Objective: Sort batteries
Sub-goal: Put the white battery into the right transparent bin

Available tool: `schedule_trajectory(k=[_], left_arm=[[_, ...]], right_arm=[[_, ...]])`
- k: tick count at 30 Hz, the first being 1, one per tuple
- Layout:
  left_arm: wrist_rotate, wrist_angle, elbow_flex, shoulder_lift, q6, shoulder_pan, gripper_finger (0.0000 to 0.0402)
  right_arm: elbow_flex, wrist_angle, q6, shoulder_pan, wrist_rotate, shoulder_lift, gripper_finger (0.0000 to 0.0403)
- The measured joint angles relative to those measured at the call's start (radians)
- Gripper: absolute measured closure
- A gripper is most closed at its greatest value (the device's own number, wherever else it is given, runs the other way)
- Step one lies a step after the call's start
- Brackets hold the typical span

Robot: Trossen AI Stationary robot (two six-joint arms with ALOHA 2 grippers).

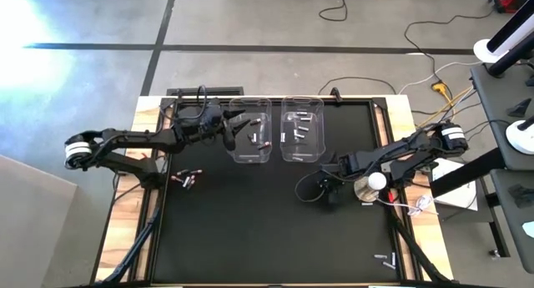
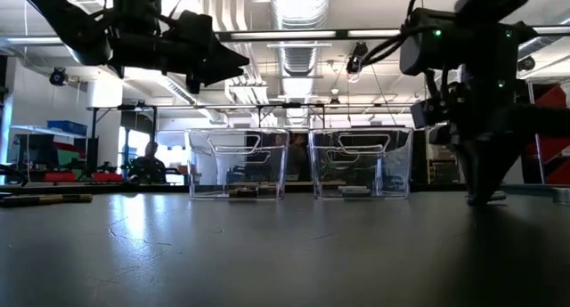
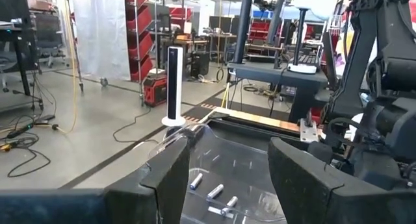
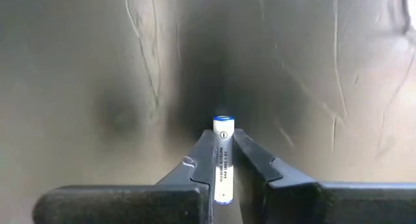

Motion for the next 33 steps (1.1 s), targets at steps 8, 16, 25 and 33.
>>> schedule_trajectory(k=[8, 16, 25, 33], left_arm=[[0.0, 0.022, -0.011, -0.056, 0.057, -0.106, 0.023], [-0.004, -0.031, -0.013, -0.082, 0.038, -0.249, 0.0242], [-0.035, -0.033, -0.008, -0.05, 0.047, -0.296, 0.0242], [-0.035, -0.058, -0.01, -0.051, 0.045, -0.296, 0.0242]], right_arm=[[0.222, -0.209, -0.012, 0.042, -0.001, -0.01, 0.0374], [0.494, -0.28, -0.157, 0.086, 0.0, -0.01, 0.0374], [0.681, -0.217, -0.367, 0.013, 0.094, -0.012, 0.0374], [0.679, -0.172, -0.443, -0.187, 0.109, 0.002, 0.0374]])
